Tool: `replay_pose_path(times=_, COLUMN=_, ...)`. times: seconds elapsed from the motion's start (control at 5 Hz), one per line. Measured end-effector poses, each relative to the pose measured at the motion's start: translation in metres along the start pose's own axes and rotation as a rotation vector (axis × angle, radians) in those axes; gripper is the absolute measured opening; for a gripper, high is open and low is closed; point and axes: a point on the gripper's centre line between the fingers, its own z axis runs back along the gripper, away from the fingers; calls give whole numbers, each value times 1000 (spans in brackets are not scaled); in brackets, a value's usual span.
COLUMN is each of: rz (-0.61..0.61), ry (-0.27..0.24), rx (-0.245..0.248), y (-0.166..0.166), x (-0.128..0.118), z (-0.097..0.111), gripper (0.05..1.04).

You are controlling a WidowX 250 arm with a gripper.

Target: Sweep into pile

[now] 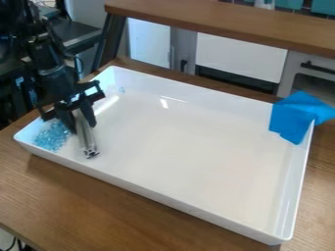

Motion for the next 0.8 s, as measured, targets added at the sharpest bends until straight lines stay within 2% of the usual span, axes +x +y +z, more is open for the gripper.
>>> replay_pose_path(times=0.2, rz=10, ry=8, rx=2, y=3, x=-9, z=1, gripper=381)
replay_pose_path(times=0.4, rz=44, ry=46, rx=-27, y=-10, x=-19, z=3, gripper=381)
replay_pose_path(times=0.6, rz=45, ry=60, rx=-78, y=-47, x=-25, z=9, gripper=381)
replay_pose_path(times=0.8, rz=76, ry=52, rx=-112, y=-90, x=-22, z=10, gripper=381)
